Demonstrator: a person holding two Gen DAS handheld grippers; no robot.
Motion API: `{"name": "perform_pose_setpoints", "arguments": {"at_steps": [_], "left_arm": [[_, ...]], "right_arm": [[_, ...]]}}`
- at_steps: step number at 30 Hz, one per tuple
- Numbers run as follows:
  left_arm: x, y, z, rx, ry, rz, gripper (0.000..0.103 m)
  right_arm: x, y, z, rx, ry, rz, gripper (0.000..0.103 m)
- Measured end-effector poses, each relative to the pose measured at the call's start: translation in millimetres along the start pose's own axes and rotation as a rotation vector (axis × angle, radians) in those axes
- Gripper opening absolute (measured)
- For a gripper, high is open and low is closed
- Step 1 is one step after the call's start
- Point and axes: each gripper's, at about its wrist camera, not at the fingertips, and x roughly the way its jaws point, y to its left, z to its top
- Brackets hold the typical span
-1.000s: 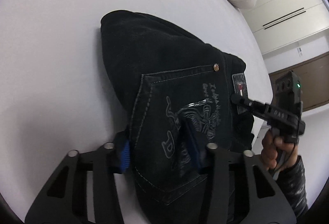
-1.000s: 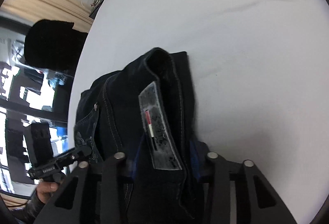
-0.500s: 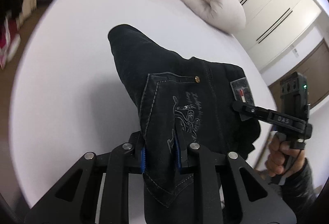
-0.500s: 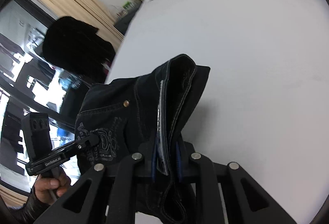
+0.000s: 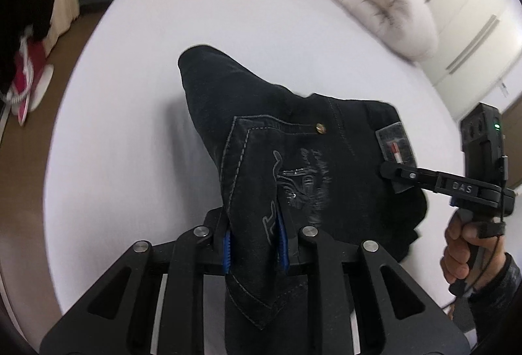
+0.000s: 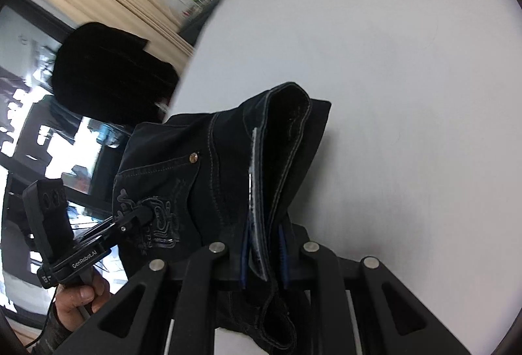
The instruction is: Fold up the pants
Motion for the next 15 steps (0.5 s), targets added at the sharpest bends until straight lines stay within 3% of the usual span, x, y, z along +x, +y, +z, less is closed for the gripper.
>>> {"name": "perform_pose_setpoints", "arguments": {"at_steps": [2, 5, 9, 11, 13, 15], "left_arm": [[14, 16, -11, -0.035, -0.002, 0.01, 0.038], [17, 29, -20, -0.052, -0.043, -0.009, 0.043], [-1, 21, -27, -0.039, -0.094, 0.044, 0.045], [-32, 9, -36, 0.017, -0.193, 0.104, 0.045], [-72, -8, -50, 0.084, -0.321, 0.164, 0.058], [-114, -19, -67, 0.117, -0.454, 0.205, 0.078]], "right_arm": [[15, -11, -7, 0.025, 0.004, -0.04, 0.04], [17, -16, -14, 0.021, -0.036, 0.0, 0.045], [6, 16, -19, -0.075, -0.043, -0.12, 0.059], [-4, 35, -20, -0.119, -0.084, -0.141, 0.066], [-27, 51, -31, -0.151, -0.149, -0.154, 0.07], [-51, 66, -43, -0.176, -0.214, -0.166, 0.07]]}}
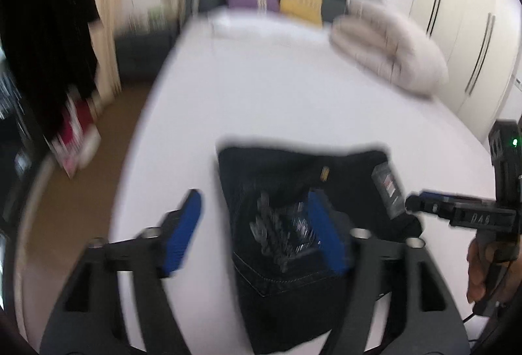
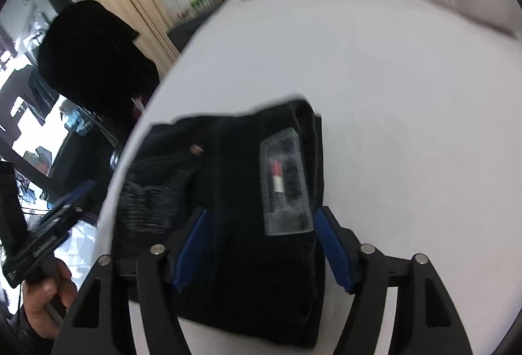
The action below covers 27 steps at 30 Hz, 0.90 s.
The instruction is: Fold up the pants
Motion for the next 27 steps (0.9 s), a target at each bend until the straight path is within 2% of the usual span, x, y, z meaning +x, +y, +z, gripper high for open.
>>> {"name": "perform_pose_setpoints", "arguments": {"at_steps": [1, 3, 5, 7, 8, 9, 13, 15, 17, 21, 24, 27], "left_arm": [[-20, -2, 3, 0.009, -0.055, 0.015, 0.083], [-66, -9, 7, 0.044, -0.185, 0.066, 0.103], [-113, -19, 7, 0.095, -0.315, 0.153, 0.103], [-149, -39, 3, 0.148, -0.414, 0.281, 0.103], [-165, -46, 0, 0.169, -0.445, 0.326, 0.103], [-178, -50, -1, 0.18, -0.453, 0.341, 0.103], [-220, -58, -8, 0.156, -0.421, 0.332, 0.103], [-242, -55, -16, 0.117, -0.395, 0.322, 0.103], [-256, -58, -23, 0.075, -0.341, 0.336, 0.103], [-282, -66, -37, 0.014, -0.212, 0.336, 0.103], [-296, -73, -48, 0.009, -0.175, 0.318, 0.103], [-299, -79, -61, 0.0, -0.127, 0.298, 0.103]], "right_arm": [[-9, 3, 0, -0.008, -0.022, -0.008, 0.071], [-42, 16, -6, -0.041, -0.097, -0.039, 0.075], [-76, 35, -11, -0.081, -0.191, -0.084, 0.085], [-110, 51, -16, -0.109, -0.292, -0.123, 0.095], [-126, 50, -17, -0.114, -0.33, -0.139, 0.101], [-145, 56, -20, -0.117, -0.386, -0.16, 0.103], [-203, 70, -27, -0.13, -0.559, -0.209, 0.103], [-238, 70, -34, -0.124, -0.623, -0.229, 0.103], [-261, 76, -37, -0.127, -0.649, -0.221, 0.103], [-300, 86, -44, -0.114, -0.641, -0.239, 0.103], [-317, 93, -55, -0.087, -0.621, -0.255, 0.103], [-314, 95, -70, -0.058, -0.559, -0.27, 0.103]]}}
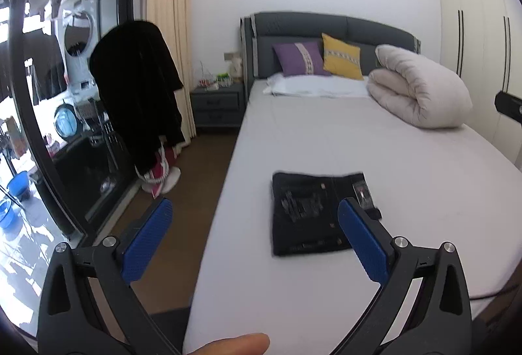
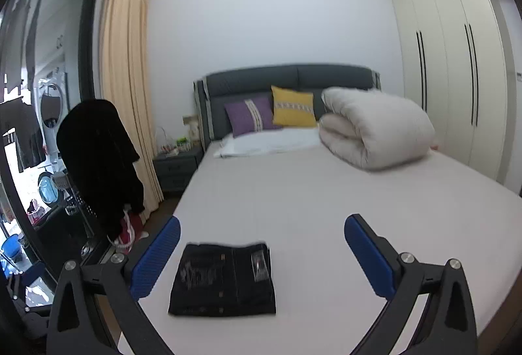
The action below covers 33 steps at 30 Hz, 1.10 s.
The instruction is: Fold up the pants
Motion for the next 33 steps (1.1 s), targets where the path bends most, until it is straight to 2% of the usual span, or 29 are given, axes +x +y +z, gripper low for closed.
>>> {"name": "perform_pose_setpoints", "arguments": {"at_steps": [5, 8, 16, 23, 33], "left_arm": [[13, -8, -26, -0.01, 0.111, -0.009, 0.103], [28, -11, -36, -0.007, 0.154, 0.014, 0.103], [49, -15, -41, 0.006, 0.177, 0.017, 0.103], [72, -13, -42, 0.01, 0.209, 0.013, 0.103], [94, -14, -49, 0.012, 0.249, 0.017, 0.103]], "right_arm": [[11, 5, -40, -0.01, 0.103, -0.036, 0.103], [19, 5, -58, -0.006, 0.167, -0.045, 0.103], [22, 19, -76, -0.086, 0.197, -0.065, 0.103], [34, 25, -93, -0.106, 0.282, -0.055, 0.103], [41, 26, -103, -0.113, 0.317, -0.053, 0.103]]}}
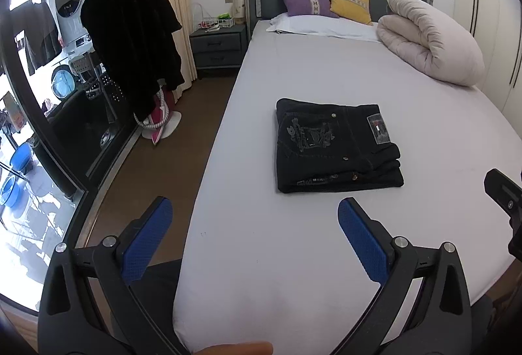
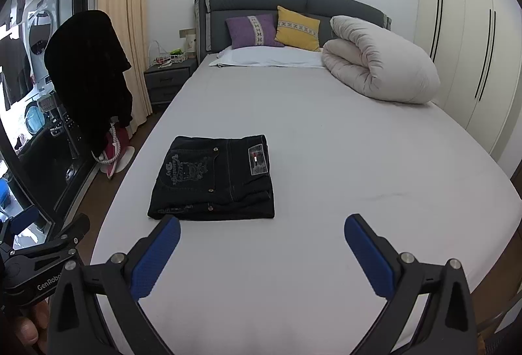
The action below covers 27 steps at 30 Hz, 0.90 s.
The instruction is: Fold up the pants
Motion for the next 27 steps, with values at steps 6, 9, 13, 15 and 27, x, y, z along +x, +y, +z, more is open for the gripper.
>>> {"name": "perform_pose_setpoints", "arguments": {"at_steps": [6, 9, 13, 15, 27], "left_arm": [[10, -4, 1, 0.006, 0.009, -0.001, 0.103], [12, -6, -1, 0.004, 0.013, -0.001, 0.103], [14, -9, -3, 0.004, 0.014, 0.0, 0.103], [16, -9, -3, 0.004, 0.015, 0.0, 0.103], [15, -10, -4, 0.002, 0.016, 0.001, 0.103]], "right_arm": [[2, 0, -4, 0.003, 0.016, 0.003, 0.103], [2, 0, -5, 0.001, 0.02, 0.003, 0.103], [3, -1, -4, 0.001, 0.027, 0.005, 0.103], [4, -1, -4, 0.0, 0.029, 0.005, 0.103], [4, 0, -4, -0.002, 0.033, 0.008, 0.103]]}}
